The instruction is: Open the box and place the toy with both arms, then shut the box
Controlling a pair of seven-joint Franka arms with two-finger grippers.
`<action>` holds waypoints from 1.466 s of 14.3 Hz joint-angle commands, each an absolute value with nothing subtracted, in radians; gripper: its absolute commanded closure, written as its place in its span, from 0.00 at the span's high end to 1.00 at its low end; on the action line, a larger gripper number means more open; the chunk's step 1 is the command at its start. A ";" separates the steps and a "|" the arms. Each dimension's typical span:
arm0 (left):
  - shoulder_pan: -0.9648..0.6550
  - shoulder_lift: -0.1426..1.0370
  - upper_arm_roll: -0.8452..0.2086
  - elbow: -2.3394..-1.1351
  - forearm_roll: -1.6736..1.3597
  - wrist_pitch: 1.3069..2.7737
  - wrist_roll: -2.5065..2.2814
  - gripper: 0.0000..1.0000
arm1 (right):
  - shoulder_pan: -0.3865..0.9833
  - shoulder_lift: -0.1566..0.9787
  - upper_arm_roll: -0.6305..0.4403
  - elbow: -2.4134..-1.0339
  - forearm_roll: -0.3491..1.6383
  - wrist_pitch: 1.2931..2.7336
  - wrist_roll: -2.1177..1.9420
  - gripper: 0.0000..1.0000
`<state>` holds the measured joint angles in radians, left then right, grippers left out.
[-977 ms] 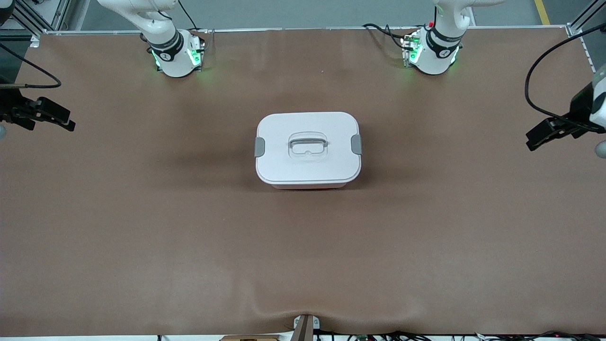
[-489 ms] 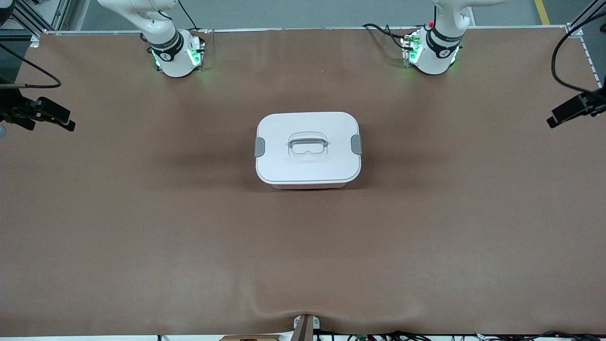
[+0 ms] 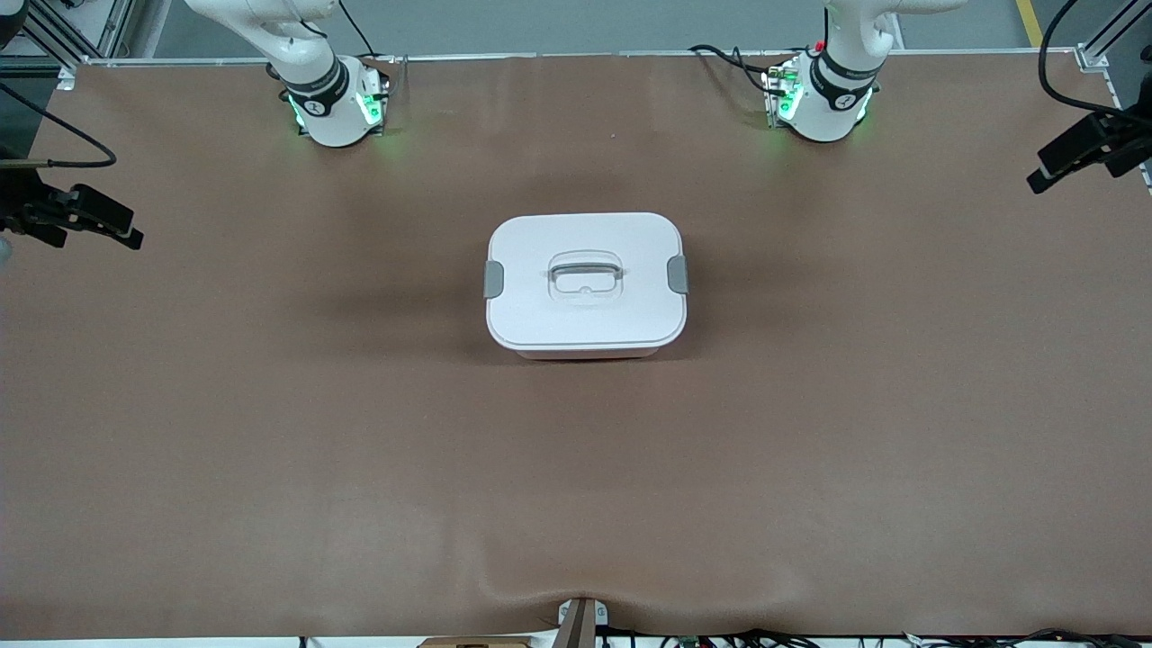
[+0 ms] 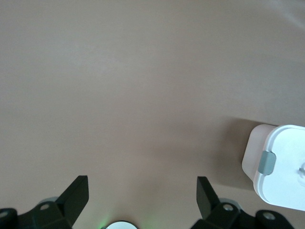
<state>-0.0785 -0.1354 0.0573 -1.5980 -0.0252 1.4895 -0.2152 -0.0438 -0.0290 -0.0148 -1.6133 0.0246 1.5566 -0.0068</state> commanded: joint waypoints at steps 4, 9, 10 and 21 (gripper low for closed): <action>-0.064 -0.114 0.026 -1.614 -0.017 1.554 -0.105 1.00 | -0.054 -0.023 -0.008 -1.594 0.028 1.543 -0.003 1.00; -0.064 -0.103 0.017 -1.615 0.021 1.565 -0.087 1.00 | -0.052 -0.023 -0.008 -1.594 0.028 1.543 -0.003 1.00; -0.066 -0.103 0.009 -1.614 0.026 1.565 -0.086 1.00 | -0.052 -0.023 -0.008 -1.594 0.028 1.543 -0.003 1.00; -0.064 -0.110 -0.017 -1.585 0.002 1.493 -0.083 1.00 | -0.057 -0.025 -0.008 -1.594 0.026 1.543 -0.005 1.00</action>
<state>-0.0664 -0.1091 -0.0158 -1.6012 0.0082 1.5165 -0.0903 -0.0438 -0.0290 -0.0150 -1.6132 0.0246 1.5566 -0.0068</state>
